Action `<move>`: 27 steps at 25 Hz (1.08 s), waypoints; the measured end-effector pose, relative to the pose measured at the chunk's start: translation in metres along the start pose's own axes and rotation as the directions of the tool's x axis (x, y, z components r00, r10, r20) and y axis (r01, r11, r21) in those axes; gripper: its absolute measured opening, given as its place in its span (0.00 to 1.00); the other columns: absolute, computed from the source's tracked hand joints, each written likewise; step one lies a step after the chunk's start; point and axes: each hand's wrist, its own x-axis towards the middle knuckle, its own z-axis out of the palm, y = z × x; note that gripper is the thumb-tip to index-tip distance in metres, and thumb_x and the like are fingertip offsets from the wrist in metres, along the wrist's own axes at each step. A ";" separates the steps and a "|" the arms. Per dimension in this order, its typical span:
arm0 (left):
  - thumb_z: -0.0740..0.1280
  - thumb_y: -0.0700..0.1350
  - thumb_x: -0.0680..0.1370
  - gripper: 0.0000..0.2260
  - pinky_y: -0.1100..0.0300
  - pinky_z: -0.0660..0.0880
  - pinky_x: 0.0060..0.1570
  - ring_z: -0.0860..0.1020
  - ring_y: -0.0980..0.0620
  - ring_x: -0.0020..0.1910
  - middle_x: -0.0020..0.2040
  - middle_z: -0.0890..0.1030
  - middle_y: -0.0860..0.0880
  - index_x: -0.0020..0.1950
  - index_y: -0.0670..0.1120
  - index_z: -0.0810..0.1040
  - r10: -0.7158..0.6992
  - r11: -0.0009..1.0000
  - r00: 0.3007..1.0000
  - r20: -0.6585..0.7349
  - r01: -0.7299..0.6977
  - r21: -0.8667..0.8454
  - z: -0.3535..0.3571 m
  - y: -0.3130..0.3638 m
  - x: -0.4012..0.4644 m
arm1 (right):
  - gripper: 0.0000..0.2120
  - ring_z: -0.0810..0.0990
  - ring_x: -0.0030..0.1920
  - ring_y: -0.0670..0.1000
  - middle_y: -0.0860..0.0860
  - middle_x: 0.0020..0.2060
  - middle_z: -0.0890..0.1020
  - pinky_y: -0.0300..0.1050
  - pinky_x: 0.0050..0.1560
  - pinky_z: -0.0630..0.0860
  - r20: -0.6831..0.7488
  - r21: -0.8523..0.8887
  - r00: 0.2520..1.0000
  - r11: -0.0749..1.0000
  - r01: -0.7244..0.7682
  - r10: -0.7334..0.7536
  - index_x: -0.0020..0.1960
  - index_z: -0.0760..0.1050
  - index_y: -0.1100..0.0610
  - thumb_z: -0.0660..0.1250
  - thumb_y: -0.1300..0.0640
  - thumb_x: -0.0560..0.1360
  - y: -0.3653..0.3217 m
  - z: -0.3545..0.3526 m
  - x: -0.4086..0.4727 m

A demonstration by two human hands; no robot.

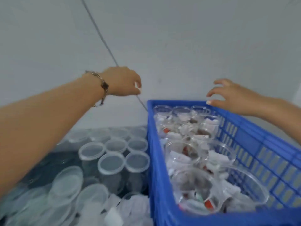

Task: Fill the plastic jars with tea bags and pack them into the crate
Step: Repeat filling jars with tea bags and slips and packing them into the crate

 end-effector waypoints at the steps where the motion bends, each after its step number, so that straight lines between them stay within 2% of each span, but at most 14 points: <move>1: 0.63 0.54 0.78 0.14 0.54 0.68 0.60 0.72 0.49 0.63 0.61 0.78 0.53 0.63 0.54 0.75 -0.066 0.998 0.997 0.031 0.066 0.010 -0.004 -0.022 -0.021 | 0.19 0.67 0.68 0.61 0.60 0.71 0.61 0.51 0.70 0.62 0.007 0.001 1.000 1.000 0.018 -0.018 0.62 0.75 0.53 0.64 0.46 0.75 -0.016 -0.008 0.000; 3: 0.64 0.53 0.78 0.15 0.54 0.68 0.61 0.71 0.49 0.63 0.61 0.77 0.52 0.64 0.52 0.75 -0.191 0.981 0.977 0.093 0.193 -0.013 -0.008 -0.061 -0.059 | 0.19 0.66 0.68 0.61 0.58 0.73 0.57 0.48 0.70 0.59 -0.035 0.052 0.997 0.996 0.075 -0.073 0.63 0.74 0.52 0.65 0.47 0.74 -0.052 -0.021 0.006; 5: 0.66 0.52 0.78 0.16 0.54 0.67 0.61 0.72 0.48 0.63 0.63 0.76 0.51 0.64 0.51 0.75 -0.277 0.957 0.951 0.138 0.285 -0.043 -0.003 -0.090 -0.086 | 0.17 0.70 0.66 0.60 0.56 0.73 0.57 0.46 0.68 0.60 -0.099 0.122 0.988 0.985 0.126 -0.114 0.63 0.74 0.51 0.66 0.49 0.75 -0.092 -0.029 0.016; 7: 0.66 0.52 0.78 0.17 0.54 0.66 0.63 0.71 0.47 0.65 0.66 0.74 0.48 0.66 0.50 0.74 -0.326 0.937 0.932 0.157 0.341 -0.079 0.007 -0.107 -0.102 | 0.17 0.71 0.64 0.58 0.58 0.72 0.59 0.46 0.68 0.61 -0.089 0.179 0.987 0.972 0.151 -0.137 0.63 0.74 0.52 0.66 0.50 0.76 -0.136 -0.027 0.031; 10: 0.67 0.50 0.77 0.22 0.53 0.64 0.66 0.67 0.44 0.69 0.70 0.69 0.44 0.70 0.47 0.70 -0.358 0.908 0.910 0.210 0.392 -0.149 0.049 -0.125 -0.125 | 0.19 0.69 0.66 0.58 0.59 0.68 0.65 0.48 0.68 0.64 0.107 0.135 0.973 0.972 0.191 -0.206 0.66 0.71 0.53 0.65 0.50 0.77 -0.210 -0.001 0.055; 12: 0.67 0.50 0.77 0.25 0.53 0.63 0.67 0.66 0.44 0.70 0.72 0.67 0.43 0.72 0.45 0.67 -0.359 0.894 0.884 0.300 0.418 -0.160 0.086 -0.135 -0.138 | 0.21 0.69 0.66 0.57 0.56 0.67 0.68 0.48 0.66 0.66 0.263 0.057 0.936 0.972 0.228 -0.235 0.68 0.70 0.54 0.64 0.50 0.77 -0.254 0.019 0.067; 15: 0.67 0.51 0.77 0.25 0.55 0.66 0.65 0.69 0.44 0.67 0.69 0.71 0.43 0.70 0.43 0.69 -0.372 0.862 0.843 0.388 0.469 -0.192 0.143 -0.154 -0.159 | 0.20 0.71 0.66 0.55 0.53 0.67 0.72 0.49 0.66 0.67 0.386 0.032 0.894 0.972 0.234 -0.228 0.68 0.70 0.54 0.64 0.50 0.78 -0.309 0.052 0.080; 18: 0.68 0.51 0.76 0.23 0.54 0.69 0.63 0.72 0.45 0.64 0.66 0.74 0.44 0.68 0.43 0.72 -0.334 0.821 0.828 0.450 0.490 -0.293 0.196 -0.166 -0.170 | 0.22 0.70 0.67 0.56 0.54 0.68 0.71 0.51 0.67 0.66 0.470 0.099 0.859 0.979 0.176 -0.202 0.70 0.68 0.56 0.63 0.48 0.78 -0.347 0.101 0.087; 20: 0.70 0.52 0.74 0.30 0.55 0.69 0.64 0.70 0.46 0.67 0.70 0.71 0.44 0.74 0.45 0.65 -0.316 0.742 0.817 0.482 0.529 -0.411 0.230 -0.165 -0.173 | 0.27 0.67 0.69 0.57 0.55 0.72 0.66 0.52 0.69 0.64 0.540 0.145 0.826 0.984 0.101 -0.164 0.73 0.62 0.57 0.60 0.45 0.79 -0.363 0.139 0.081; 23: 0.72 0.58 0.72 0.47 0.56 0.63 0.66 0.62 0.46 0.74 0.77 0.60 0.46 0.79 0.46 0.46 -0.258 0.583 0.811 0.526 0.564 -0.585 0.260 -0.156 -0.168 | 0.31 0.64 0.71 0.57 0.56 0.74 0.62 0.51 0.68 0.62 0.581 0.178 0.806 0.984 0.003 -0.108 0.76 0.54 0.59 0.55 0.42 0.80 -0.371 0.177 0.074; 25: 0.74 0.57 0.69 0.51 0.55 0.62 0.67 0.61 0.47 0.74 0.77 0.59 0.47 0.78 0.46 0.42 -0.252 0.508 0.840 0.480 0.538 -0.673 0.271 -0.147 -0.160 | 0.31 0.63 0.72 0.58 0.56 0.74 0.61 0.52 0.68 0.62 0.573 0.178 0.814 0.984 -0.016 -0.091 0.77 0.52 0.57 0.53 0.42 0.80 -0.373 0.190 0.074; 27: 0.76 0.53 0.67 0.54 0.55 0.66 0.67 0.65 0.47 0.72 0.75 0.63 0.45 0.78 0.45 0.40 -0.286 0.438 0.862 0.419 0.506 -0.743 0.276 -0.139 -0.148 | 0.29 0.60 0.73 0.59 0.57 0.75 0.58 0.53 0.71 0.60 0.578 0.141 0.811 0.990 0.014 -0.094 0.77 0.52 0.56 0.51 0.43 0.81 -0.374 0.198 0.075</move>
